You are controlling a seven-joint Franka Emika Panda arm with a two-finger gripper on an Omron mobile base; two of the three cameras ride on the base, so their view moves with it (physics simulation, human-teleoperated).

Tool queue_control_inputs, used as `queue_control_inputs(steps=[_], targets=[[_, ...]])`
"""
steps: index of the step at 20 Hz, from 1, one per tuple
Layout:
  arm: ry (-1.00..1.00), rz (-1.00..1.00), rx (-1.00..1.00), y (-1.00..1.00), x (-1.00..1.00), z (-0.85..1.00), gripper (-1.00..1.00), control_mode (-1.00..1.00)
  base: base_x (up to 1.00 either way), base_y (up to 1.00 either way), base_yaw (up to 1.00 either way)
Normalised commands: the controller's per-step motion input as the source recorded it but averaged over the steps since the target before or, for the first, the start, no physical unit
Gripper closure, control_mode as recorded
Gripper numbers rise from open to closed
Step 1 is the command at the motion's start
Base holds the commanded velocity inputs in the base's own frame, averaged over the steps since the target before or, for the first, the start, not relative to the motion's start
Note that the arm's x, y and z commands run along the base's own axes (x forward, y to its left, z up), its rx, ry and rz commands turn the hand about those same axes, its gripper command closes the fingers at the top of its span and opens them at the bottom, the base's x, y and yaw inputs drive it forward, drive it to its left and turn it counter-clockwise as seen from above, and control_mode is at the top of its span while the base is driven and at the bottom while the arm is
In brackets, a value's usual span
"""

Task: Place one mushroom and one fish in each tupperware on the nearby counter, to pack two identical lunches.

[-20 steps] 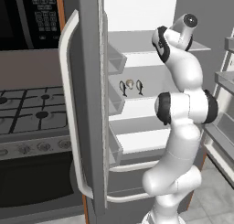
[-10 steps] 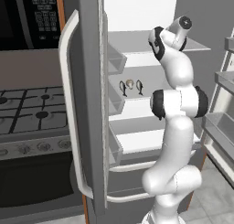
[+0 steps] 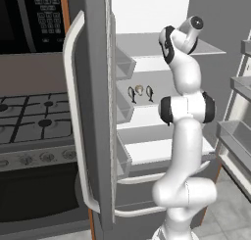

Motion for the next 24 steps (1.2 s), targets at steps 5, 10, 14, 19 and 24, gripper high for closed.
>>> queue_control_inputs(steps=[5,10,14,19,24], targets=[[0.07,0.03,0.0,0.0,0.16,-0.46,1.0,-1.0,0.0,0.0,0.0],[-0.14,0.02,-0.06,0.04,-0.61,-0.98,1.0,-1.0,0.0,0.0,0.0],[-0.5,0.06,-0.08,0.21,-0.98,-1.0,1.0,-1.0,0.0,0.0,0.0],[-0.61,0.0,-0.15,0.55,-0.9,-1.0,1.0,-1.0,0.0,0.0,0.0],[-0.39,0.0,-0.07,0.72,-1.0,-0.69,1.0,-1.0,0.0,0.0,0.0]])
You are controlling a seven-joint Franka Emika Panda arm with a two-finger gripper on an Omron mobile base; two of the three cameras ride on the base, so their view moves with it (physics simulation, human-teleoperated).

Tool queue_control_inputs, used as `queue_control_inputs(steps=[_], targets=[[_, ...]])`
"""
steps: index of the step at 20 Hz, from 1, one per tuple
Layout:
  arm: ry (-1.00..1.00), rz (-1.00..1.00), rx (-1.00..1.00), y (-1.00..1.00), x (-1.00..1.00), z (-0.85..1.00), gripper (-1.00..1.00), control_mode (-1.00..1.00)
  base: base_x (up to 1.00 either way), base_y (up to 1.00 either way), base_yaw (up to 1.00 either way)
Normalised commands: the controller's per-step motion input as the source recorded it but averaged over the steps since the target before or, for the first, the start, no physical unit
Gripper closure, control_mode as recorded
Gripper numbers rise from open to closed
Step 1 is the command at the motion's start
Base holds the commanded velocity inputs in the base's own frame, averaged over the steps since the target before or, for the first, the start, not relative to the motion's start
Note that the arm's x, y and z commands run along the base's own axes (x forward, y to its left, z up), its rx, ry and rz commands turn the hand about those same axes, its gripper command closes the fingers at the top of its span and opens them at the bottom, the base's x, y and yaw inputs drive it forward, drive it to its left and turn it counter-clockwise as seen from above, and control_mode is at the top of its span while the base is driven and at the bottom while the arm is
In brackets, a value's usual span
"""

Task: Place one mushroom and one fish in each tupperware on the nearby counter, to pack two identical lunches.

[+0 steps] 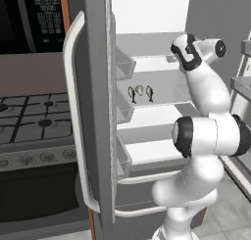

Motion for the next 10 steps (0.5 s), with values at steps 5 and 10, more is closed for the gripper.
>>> queue_control_inputs(steps=[5,10], targets=[[0.02,0.0,0.0,0.19,-1.0,0.4,1.0,-1.0,0.0,0.0,0.0],[0.17,0.0,-0.01,0.0,-1.0,0.67,1.0,-1.0,0.0,0.0,0.0]])
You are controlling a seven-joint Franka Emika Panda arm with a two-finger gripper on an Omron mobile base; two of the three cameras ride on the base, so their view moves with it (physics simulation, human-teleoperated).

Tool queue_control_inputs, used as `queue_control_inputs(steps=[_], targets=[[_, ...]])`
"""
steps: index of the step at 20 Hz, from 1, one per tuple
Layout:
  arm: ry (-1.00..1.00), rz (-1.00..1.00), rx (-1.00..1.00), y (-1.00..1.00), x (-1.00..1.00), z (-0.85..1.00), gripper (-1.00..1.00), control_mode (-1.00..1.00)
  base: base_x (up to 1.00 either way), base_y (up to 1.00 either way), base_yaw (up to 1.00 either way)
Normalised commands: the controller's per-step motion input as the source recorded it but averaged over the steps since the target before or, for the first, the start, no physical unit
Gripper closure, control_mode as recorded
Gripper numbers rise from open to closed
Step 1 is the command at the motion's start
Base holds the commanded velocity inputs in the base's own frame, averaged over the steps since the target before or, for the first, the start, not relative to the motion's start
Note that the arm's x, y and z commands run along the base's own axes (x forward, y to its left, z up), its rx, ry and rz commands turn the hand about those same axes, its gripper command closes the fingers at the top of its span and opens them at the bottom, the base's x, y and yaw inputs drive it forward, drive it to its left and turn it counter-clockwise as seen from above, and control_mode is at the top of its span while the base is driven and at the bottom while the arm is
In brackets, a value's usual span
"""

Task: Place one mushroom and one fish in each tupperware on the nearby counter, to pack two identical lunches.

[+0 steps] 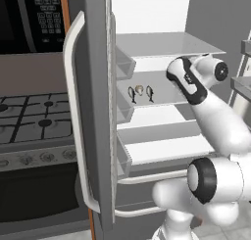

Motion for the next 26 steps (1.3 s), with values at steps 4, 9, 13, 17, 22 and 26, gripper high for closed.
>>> queue_control_inputs(steps=[4,9,13,17,22,26], targets=[[0.31,0.0,-0.05,0.0,-0.99,0.44,1.0,-1.0,0.0,0.0,0.0],[0.35,0.0,-0.1,0.0,-0.77,0.14,1.0,-1.0,0.0,0.0,0.0],[0.04,0.0,-0.03,0.0,-0.17,0.0,1.0,1.0,-0.72,0.0,0.0],[0.0,0.0,0.0,0.0,0.0,0.0,1.0,1.0,-1.0,0.0,0.0],[0.0,0.0,0.0,0.0,0.0,0.0,1.0,1.0,-1.0,0.02,0.0],[0.0,0.0,0.0,0.0,0.0,0.0,1.0,1.0,-0.99,0.6,0.0]])
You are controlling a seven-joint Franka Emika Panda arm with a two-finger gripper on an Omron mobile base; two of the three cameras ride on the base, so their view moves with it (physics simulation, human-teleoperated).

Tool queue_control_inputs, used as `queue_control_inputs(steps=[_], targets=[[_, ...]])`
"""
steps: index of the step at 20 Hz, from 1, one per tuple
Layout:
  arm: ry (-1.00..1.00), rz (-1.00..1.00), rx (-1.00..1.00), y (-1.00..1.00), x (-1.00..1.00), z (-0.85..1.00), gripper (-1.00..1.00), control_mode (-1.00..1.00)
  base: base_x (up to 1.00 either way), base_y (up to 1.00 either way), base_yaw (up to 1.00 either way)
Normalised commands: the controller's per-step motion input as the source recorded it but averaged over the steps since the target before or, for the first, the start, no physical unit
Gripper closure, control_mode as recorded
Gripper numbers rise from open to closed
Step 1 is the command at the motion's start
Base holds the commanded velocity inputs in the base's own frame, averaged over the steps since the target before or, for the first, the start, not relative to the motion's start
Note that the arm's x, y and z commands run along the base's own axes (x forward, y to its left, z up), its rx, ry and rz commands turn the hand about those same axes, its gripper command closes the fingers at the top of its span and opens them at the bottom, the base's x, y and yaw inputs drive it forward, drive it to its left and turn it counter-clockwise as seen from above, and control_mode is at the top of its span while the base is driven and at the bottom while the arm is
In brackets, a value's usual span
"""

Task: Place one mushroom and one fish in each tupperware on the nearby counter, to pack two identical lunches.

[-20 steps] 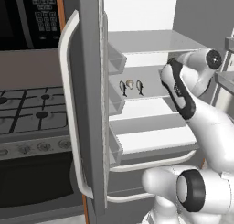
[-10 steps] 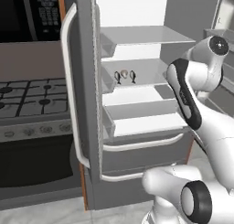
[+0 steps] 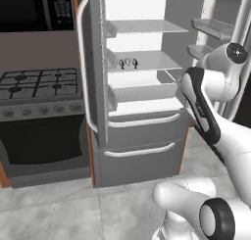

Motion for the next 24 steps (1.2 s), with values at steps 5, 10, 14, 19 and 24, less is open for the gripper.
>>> queue_control_inputs(steps=[5,10,14,19,24], targets=[[0.0,0.0,0.0,0.0,0.0,0.0,1.0,1.0,-0.62,1.0,0.0],[0.0,0.0,0.0,0.0,0.0,0.0,1.0,1.0,-0.07,1.0,0.0],[0.0,0.0,0.0,0.0,0.0,0.0,1.0,1.0,0.12,1.0,0.0],[0.0,0.0,0.0,0.0,0.0,0.0,1.0,1.0,0.3,1.0,-0.02],[0.0,0.0,0.0,0.0,0.0,0.0,1.0,1.0,0.41,1.0,-0.04]])
